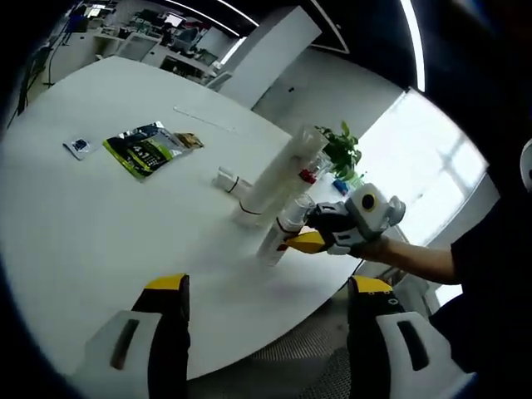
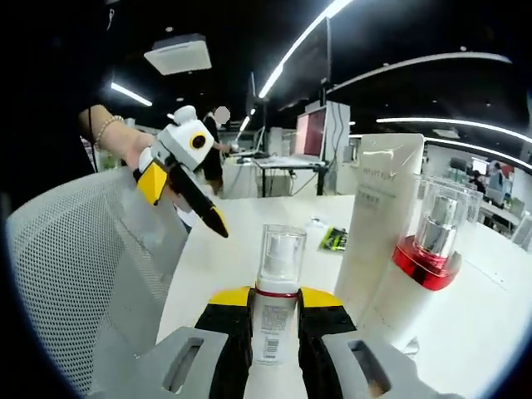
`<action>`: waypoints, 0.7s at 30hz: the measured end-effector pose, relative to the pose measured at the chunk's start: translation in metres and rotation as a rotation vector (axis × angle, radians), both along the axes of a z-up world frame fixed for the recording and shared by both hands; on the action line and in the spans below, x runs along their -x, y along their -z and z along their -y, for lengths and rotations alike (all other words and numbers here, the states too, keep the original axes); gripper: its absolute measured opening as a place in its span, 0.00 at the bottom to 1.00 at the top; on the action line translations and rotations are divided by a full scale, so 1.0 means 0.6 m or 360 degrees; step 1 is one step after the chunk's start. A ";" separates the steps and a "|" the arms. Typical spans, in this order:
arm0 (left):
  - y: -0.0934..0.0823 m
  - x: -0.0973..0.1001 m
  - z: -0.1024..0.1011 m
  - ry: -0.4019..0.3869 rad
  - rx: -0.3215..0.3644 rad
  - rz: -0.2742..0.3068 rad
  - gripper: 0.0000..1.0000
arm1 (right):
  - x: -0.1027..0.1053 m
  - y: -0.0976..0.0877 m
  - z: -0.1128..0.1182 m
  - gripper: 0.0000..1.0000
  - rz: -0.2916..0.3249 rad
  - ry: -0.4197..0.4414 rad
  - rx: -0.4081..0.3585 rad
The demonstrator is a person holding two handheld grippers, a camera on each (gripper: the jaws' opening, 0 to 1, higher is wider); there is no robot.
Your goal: Arrange the skincare products in the storage area until every visible bottle or jar stands upright without overlapping.
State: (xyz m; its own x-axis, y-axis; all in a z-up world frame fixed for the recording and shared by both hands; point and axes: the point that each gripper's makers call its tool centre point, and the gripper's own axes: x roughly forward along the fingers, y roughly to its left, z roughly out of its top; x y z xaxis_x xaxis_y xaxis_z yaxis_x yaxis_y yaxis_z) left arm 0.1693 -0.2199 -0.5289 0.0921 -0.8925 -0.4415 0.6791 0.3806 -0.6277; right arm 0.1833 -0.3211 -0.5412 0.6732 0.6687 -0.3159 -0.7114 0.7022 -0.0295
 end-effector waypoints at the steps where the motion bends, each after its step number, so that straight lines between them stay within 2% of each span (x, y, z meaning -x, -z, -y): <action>1: 0.000 0.000 0.000 0.0002 -0.0002 -0.0001 0.71 | 0.001 0.000 0.000 0.10 0.0001 -0.0001 0.0002; 13: 0.001 0.006 0.006 0.0032 -0.0009 -0.0002 0.70 | 0.034 0.001 -0.002 0.10 0.0022 -0.0033 0.0067; 21: -0.001 0.016 0.019 0.0100 0.0004 0.0002 0.69 | 0.043 0.002 0.010 0.10 0.0011 0.0012 0.0042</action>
